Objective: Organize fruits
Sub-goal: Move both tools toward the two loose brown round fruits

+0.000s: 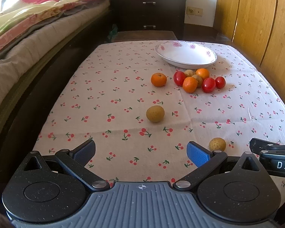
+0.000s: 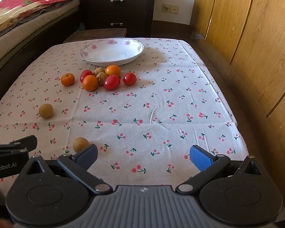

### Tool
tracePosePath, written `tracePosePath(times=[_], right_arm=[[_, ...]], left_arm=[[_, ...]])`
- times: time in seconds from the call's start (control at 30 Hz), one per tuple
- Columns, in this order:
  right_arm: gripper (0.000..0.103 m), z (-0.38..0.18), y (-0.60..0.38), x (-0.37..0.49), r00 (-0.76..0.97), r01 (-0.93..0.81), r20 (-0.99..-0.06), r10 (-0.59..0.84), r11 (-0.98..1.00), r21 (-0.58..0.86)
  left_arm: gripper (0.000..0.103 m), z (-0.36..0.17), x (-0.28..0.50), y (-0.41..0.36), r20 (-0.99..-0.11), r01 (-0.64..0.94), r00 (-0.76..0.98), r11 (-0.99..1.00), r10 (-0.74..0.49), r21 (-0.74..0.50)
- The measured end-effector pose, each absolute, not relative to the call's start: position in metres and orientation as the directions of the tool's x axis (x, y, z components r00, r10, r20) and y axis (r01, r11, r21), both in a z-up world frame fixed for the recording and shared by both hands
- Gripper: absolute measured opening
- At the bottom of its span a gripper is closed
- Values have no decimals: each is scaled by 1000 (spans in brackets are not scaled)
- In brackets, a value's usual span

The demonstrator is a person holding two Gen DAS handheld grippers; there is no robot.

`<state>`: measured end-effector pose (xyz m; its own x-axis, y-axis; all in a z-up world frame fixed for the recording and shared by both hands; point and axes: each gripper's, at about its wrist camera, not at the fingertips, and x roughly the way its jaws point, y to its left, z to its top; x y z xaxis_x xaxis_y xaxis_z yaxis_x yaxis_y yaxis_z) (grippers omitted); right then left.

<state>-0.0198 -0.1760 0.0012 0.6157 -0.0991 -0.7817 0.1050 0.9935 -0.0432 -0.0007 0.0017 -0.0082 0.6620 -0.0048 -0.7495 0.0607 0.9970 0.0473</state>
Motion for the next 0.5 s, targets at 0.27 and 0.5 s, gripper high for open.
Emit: tracePosePath(times=[0.27,0.5], right_arm=[[103,0,-174,-18,610,97,-787,-95,994,-44],[103,0,-174,-17,608,96,-789,-91,995,-41]], left_arm=[[103,-9,1,1,-755,71,655,996,-9,50],[103,-10,0,1,-757,72,653,996,-10,49]])
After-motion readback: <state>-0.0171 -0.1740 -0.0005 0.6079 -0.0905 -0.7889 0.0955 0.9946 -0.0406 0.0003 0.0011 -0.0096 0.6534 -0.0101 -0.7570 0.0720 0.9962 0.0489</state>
